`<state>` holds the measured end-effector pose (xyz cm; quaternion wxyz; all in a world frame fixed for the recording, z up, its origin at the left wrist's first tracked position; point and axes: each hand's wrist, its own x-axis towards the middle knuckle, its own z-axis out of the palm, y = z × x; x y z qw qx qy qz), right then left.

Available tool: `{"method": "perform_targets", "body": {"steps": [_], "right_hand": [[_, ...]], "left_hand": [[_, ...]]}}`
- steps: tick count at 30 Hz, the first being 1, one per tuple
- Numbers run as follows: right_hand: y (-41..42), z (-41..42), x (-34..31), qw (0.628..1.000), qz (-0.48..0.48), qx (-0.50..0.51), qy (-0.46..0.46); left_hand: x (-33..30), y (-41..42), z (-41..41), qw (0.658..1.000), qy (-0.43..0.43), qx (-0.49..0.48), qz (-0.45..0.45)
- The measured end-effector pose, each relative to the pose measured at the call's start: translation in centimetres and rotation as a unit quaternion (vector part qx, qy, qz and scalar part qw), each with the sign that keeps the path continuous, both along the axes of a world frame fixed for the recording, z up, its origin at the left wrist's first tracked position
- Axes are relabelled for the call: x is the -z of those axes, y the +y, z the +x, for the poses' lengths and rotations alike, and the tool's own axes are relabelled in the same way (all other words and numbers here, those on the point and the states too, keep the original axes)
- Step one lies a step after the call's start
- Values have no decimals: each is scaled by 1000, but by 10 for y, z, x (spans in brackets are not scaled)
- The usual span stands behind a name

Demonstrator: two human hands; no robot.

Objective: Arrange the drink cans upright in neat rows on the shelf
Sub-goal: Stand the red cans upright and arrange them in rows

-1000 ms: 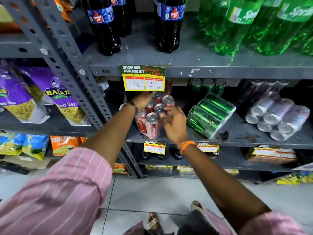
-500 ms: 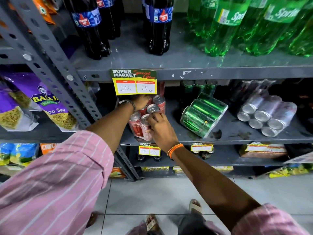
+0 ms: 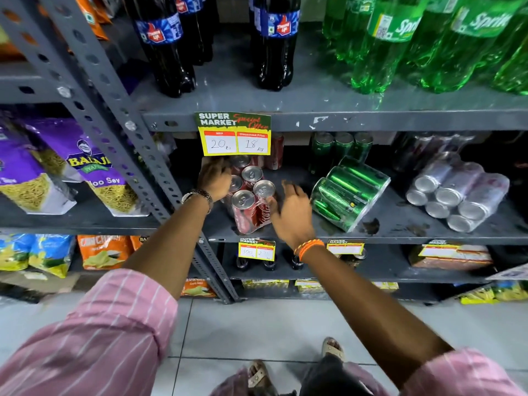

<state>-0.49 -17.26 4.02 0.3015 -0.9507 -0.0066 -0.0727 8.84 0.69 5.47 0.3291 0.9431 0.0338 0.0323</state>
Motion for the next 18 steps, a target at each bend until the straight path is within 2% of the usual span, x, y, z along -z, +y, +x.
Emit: {"method": "perform_targets", "body": {"steps": [5, 10, 14, 18], "right_hand": [[52, -20, 13, 980, 167, 27, 100], [51, -2, 21, 982, 144, 48, 113], [22, 21, 27, 975, 193, 42, 105], [-11, 36, 29, 977, 182, -14, 112]], "left_hand": [[-3, 0, 0, 996, 38, -37, -76], [-10, -7, -9, 992, 53, -63, -98], [-14, -13, -28, 989, 69, -85, -99], [-11, -24, -62, 987, 77, -94, -104]]}}
